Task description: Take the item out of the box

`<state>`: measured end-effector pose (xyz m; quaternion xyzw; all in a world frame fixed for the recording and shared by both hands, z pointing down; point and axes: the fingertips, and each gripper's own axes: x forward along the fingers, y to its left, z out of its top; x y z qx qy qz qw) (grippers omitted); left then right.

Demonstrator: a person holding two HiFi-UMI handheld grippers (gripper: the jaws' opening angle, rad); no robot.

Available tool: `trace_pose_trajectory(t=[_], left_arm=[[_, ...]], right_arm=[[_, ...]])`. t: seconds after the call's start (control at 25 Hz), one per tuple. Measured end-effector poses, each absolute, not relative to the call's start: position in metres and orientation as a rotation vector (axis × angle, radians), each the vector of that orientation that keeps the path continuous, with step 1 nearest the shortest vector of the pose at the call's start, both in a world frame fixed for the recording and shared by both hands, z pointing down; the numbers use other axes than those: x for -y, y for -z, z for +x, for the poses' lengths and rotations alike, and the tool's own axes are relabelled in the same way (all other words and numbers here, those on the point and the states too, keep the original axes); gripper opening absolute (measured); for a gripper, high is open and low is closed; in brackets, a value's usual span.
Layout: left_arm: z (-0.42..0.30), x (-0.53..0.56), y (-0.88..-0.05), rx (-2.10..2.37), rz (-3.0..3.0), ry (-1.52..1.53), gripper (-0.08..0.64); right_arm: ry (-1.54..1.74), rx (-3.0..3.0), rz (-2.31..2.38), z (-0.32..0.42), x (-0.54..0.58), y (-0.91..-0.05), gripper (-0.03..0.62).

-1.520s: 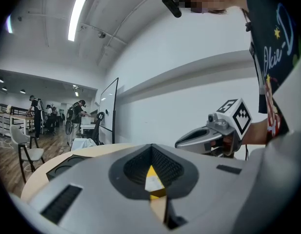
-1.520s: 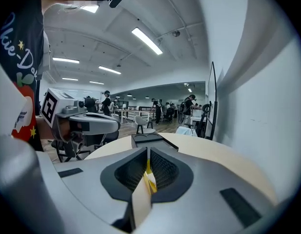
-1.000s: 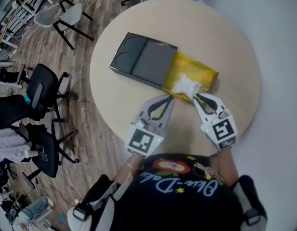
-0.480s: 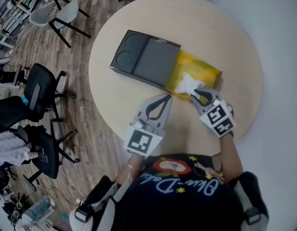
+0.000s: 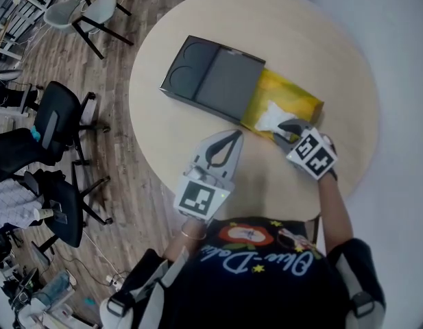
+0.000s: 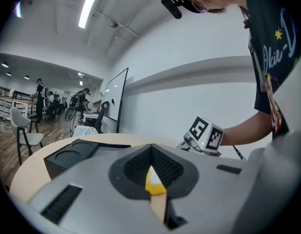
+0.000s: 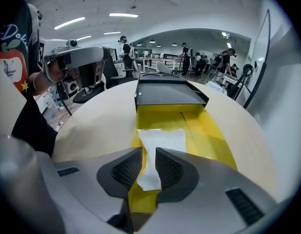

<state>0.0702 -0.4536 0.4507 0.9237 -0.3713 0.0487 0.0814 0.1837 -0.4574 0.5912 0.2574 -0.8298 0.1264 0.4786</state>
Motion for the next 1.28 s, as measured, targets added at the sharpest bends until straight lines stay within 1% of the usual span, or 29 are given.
trace_pose_trajectory(t=[0.52,0.68,0.84,1.0,1.28], left_arm=[[0.068,0.455,-0.449,1.120,2.756,-0.144,-0.014],[0.067,0.452,-0.447,1.121,2.755,-0.137,-0.014],[0.067,0.450,-0.447,1.128,2.763,-0.138,-0.014],[0.068,0.448,-0.442,1.127,2.775,-0.134,-0.014],[0.066,0.439,-0.433,1.121,2.794,-0.126,-0.014]], right_arm=[[-0.241,1.887,0.598,0.188,0.462,-0.608,0.059],[-0.223,1.894,0.638,0.188,0.460,-0.606,0.009],[-0.227,1.907,0.689,0.190,0.460,-0.604,0.005],[-0.202,1.945,0.795,0.192,0.467,-0.587,0.005],[-0.173,2.104,1.012,0.180,0.467,-0.533,0.002]])
